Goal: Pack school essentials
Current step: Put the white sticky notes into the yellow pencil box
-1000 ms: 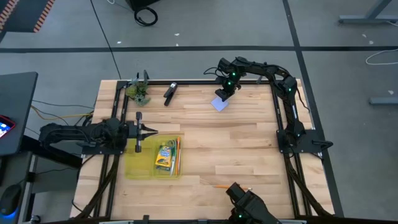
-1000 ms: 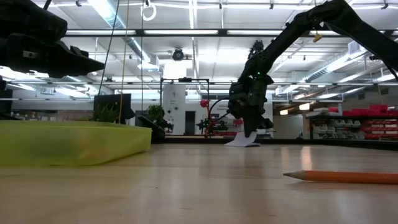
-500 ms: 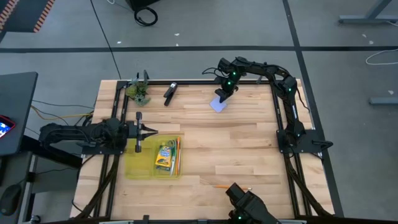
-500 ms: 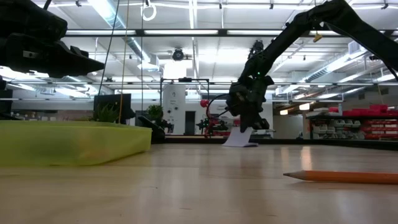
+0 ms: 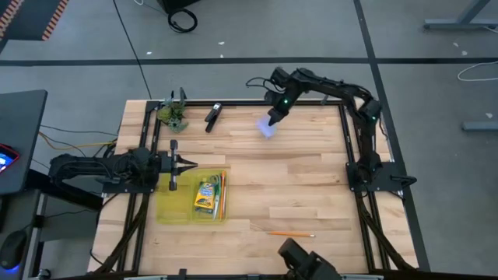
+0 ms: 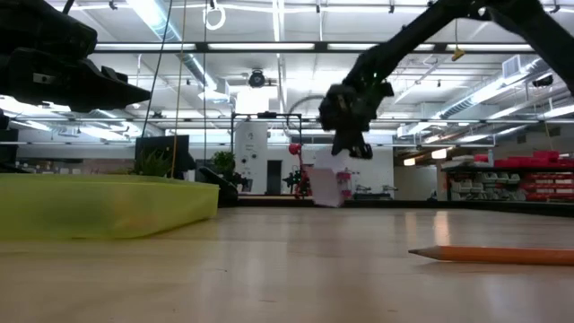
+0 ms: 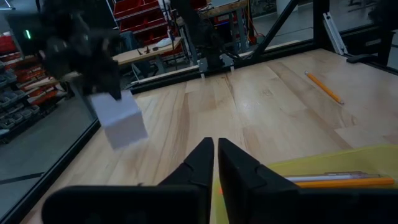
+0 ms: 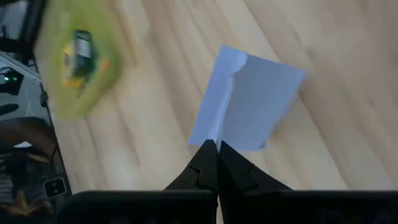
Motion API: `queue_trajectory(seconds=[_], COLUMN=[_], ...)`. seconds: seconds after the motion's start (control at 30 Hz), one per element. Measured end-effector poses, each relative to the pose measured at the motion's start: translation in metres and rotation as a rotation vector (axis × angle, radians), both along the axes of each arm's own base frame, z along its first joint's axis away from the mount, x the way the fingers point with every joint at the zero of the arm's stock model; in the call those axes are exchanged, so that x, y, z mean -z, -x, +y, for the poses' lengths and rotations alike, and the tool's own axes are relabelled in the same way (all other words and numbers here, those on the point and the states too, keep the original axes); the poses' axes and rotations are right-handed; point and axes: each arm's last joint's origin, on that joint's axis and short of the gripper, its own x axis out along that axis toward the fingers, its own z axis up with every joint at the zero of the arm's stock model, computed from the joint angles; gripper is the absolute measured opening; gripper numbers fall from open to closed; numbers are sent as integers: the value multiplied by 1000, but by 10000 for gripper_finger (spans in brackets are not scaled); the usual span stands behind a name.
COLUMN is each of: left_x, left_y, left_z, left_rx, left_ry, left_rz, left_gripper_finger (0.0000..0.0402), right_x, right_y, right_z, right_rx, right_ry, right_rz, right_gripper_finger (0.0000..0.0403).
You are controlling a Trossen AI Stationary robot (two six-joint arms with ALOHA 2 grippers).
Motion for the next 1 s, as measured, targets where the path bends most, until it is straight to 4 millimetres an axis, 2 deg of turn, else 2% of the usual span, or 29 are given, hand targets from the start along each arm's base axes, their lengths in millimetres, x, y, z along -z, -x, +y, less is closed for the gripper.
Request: queue_trajectory(seconds=[0.23, 0.37, 0.5, 0.7, 1.0], left_x=[0, 0, 0, 0, 0], left_y=[0, 0, 0, 0, 0], left_z=[0, 0, 0, 0, 0], left_rx=[0, 0, 0, 0, 0], left_ry=[0, 0, 1, 0, 0], left_rz=[0, 0, 0, 0, -3], left_gripper_finger=[32, 26, 24, 32, 30], right_x=[-58, -77, -83, -79, -80], right_y=[-9, -22, -37, -64, -88], right_z=[33, 56, 76, 105, 149], right_rx=[-49, -82, -113, -172, -211], right_ry=[140, 204, 241, 266, 334], right_rz=[-183, -267, -306, -362, -404], right_gripper_finger=[3, 3, 3, 3, 3])
